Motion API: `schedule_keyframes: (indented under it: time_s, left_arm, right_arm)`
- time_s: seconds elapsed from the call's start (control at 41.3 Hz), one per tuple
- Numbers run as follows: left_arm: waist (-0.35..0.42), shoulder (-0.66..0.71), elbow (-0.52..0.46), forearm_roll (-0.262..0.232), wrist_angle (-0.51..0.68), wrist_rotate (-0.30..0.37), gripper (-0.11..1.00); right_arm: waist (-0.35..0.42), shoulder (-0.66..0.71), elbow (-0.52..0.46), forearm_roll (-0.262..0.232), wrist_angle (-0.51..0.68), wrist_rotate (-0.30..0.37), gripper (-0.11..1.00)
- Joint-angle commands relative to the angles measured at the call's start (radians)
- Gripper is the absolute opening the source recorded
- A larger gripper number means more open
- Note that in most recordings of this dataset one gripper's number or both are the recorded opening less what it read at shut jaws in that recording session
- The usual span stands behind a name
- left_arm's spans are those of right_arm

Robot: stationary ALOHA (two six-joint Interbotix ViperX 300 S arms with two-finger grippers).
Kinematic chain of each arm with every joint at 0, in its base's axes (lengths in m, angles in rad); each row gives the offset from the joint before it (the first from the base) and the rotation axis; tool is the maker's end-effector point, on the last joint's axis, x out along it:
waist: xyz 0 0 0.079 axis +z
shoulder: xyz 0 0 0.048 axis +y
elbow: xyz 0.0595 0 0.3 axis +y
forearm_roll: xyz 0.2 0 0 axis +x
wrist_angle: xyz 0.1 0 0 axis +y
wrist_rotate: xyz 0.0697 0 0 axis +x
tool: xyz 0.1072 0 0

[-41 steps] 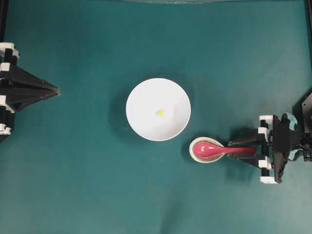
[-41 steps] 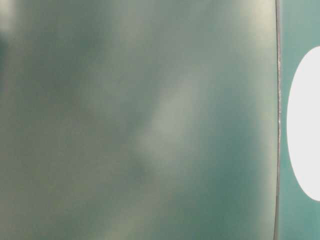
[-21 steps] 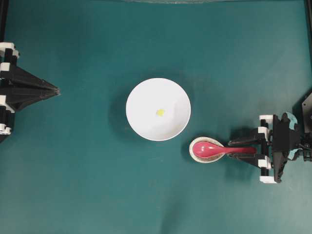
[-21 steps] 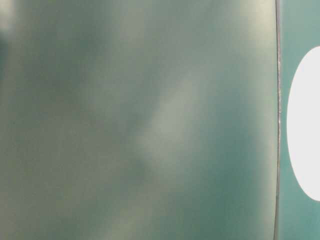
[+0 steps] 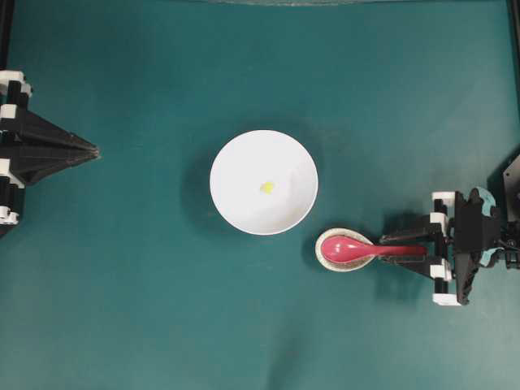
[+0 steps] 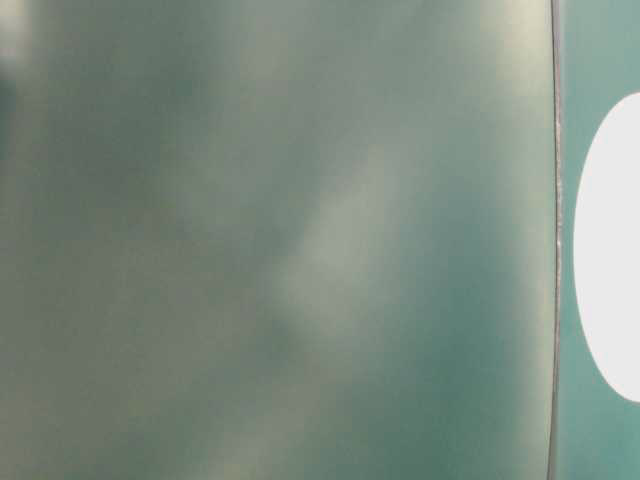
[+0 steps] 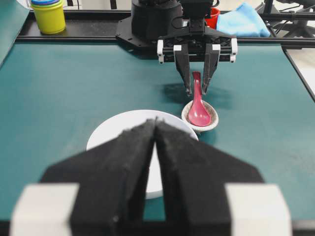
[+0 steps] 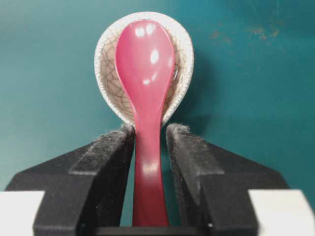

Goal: Scoop the yellow hexagonal prism block from the bowl with a spoon using the right arm.

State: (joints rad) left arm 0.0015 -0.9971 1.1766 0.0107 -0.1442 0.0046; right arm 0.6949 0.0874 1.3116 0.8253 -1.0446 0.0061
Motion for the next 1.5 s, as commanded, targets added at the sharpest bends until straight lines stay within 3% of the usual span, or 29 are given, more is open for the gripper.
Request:
schedule_keyframes:
  time_s: [0.0,0.363,1.018,1.284,1.478]
  left_arm:
    - [-0.002,0.006,-0.029,0.003,-0.003,0.002,0.09]
    - [-0.002,0.005,-0.029,0.003,-0.003,0.002,0.09]
    - [0.0,0.003,-0.029,0.003,-0.003,0.002,0.09]
    - [0.0,-0.003,-0.031,0.003,-0.005,0.0,0.09]
    - [-0.002,-0.003,-0.031,0.003,-0.005,0.0,0.09]
  right_arm:
    - [0.0,-0.009,-0.006,0.003,-0.006,-0.002,0.38]
    - [0.0,-0.011,-0.008,0.003,-0.006,0.0,0.25]
    - [-0.023,-0.127,0.006,0.003,0.048,-0.003,0.24]
    - [-0.028,-0.127,0.006,0.002,0.061,-0.005,0.45]
    - [-0.028,-0.126,0.009,0.0,0.046,-0.009,0.49]
